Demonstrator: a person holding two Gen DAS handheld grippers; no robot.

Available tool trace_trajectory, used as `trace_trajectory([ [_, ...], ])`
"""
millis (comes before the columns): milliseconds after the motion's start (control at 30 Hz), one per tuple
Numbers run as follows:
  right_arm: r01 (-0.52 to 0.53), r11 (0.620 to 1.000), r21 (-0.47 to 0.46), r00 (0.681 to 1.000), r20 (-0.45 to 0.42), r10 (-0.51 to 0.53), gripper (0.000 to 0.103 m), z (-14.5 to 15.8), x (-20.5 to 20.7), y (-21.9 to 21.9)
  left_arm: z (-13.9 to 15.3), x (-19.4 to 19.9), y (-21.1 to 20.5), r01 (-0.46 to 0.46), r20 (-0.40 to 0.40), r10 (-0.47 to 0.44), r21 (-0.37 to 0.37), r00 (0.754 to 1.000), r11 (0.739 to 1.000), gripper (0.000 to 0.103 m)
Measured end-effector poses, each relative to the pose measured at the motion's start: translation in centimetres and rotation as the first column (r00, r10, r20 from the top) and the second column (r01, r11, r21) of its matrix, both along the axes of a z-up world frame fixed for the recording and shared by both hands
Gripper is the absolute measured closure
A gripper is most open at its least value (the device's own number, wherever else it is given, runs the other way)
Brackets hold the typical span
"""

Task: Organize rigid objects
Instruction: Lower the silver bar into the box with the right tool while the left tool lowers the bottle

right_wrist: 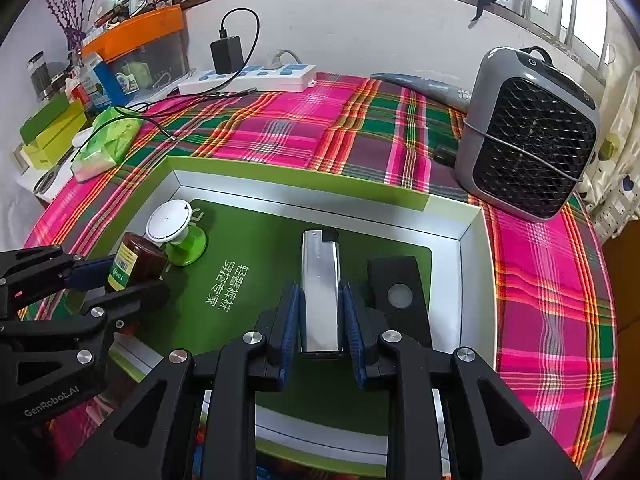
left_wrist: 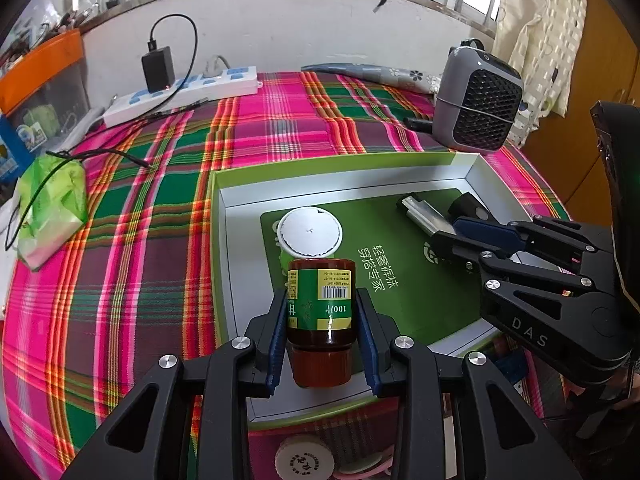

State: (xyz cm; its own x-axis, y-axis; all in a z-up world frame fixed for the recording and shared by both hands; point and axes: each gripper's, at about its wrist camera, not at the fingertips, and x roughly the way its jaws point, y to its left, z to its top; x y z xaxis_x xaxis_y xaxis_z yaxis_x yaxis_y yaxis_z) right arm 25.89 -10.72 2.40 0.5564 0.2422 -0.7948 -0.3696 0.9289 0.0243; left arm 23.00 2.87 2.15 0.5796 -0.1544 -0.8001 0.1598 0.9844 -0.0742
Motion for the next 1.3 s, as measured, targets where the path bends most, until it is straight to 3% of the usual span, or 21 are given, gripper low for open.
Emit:
trace_trajectory([
  [533,0.012,1.000,0.017,1.000,-0.019,-0.011,0.078,-0.2,0.1,-0.1,0.0,0.0,0.0,-0.002,-0.005,0.002,-0.002,1.000,1.000,0.072],
  [733,0.017,1.000,0.023,1.000,-0.013,-0.016,0.070,0.0,-0.1,-0.2,0.1,-0.3,0.2,-0.011,-0.001,0.011,-0.006,1.000,1.000,0.072],
  [1033,0.027,0.999,0.029,1.000,-0.006,-0.027,0.068,0.2,-0.4,-0.3,0.3,-0.7,0.2,-0.013,0.004,0.013,-0.006,1.000,1.000,0.071],
  [1100,0.028,0.999,0.035,1.000,-0.004,-0.028,0.065,0.3,-0.5,-0.4,0.3,-0.8,0.2,-0.012,0.006,0.012,-0.006,1.000,1.000,0.070],
  [1167,0.026,0.999,0.040,1.000,-0.003,-0.026,0.056,0.3,-0.6,-0.4,0.4,-1.0,0.2,-0.013,0.010,0.013,-0.007,1.000,1.000,0.068],
  [1300,0.031,0.999,0.045,0.999,0.005,-0.032,0.056,0.6,-0.9,-0.6,0.7,-1.5,0.2,-0.017,0.015,0.017,-0.006,1.000,1.000,0.067],
])
